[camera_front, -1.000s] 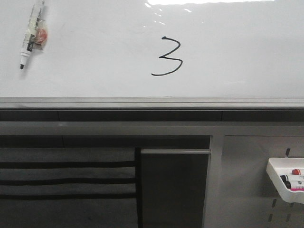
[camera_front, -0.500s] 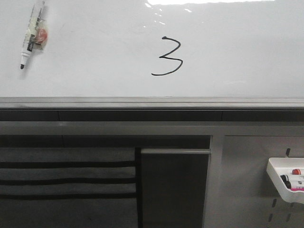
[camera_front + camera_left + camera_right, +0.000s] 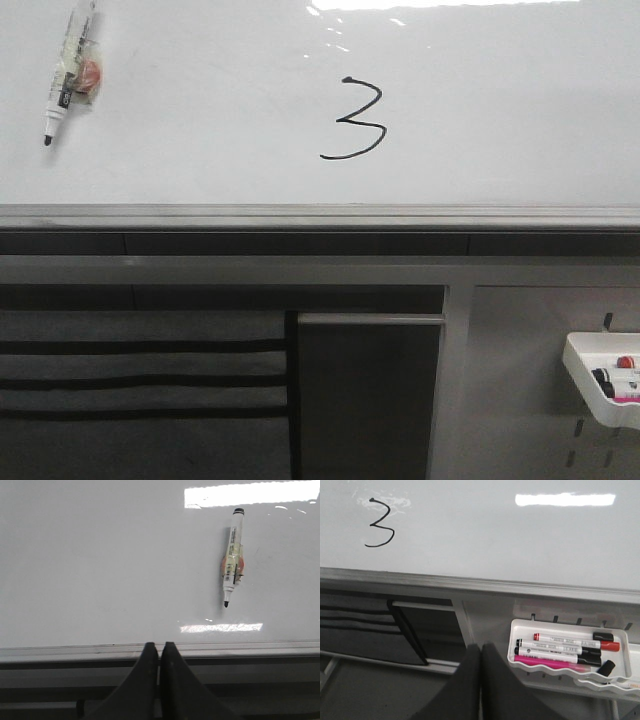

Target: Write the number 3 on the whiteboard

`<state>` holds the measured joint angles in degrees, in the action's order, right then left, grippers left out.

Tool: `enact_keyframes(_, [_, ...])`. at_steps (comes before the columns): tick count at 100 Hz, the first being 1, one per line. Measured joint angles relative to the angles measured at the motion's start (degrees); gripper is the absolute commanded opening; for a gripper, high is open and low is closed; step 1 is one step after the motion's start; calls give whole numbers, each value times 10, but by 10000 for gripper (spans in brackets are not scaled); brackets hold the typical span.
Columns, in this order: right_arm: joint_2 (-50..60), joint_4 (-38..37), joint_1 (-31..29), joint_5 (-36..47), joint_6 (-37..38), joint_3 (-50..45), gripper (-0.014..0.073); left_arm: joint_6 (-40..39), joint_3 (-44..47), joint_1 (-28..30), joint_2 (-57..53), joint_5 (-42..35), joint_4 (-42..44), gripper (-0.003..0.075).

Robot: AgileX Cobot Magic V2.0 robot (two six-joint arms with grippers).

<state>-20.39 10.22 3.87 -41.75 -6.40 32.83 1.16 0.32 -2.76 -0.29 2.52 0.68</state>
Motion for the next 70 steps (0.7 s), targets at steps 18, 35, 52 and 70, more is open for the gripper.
enact_keyframes(18, [98, 1, 0, 134, 0, -132, -74, 0, 0, 0, 0, 0, 0, -18])
enact_keyframes(35, [177, 3, 0, 270, 0, -266, -74, 0, 0, 0, 0, 0, 0, -18])
enact_keyframes(52, [207, 7, 0, 353, 0, -338, -74, 0, 0, 0, 0, 0, 0, -18])
enact_keyframes(70, [209, 8, 0, 393, 0, -338, -74, 0, 0, 0, 0, 0, 0, -18])
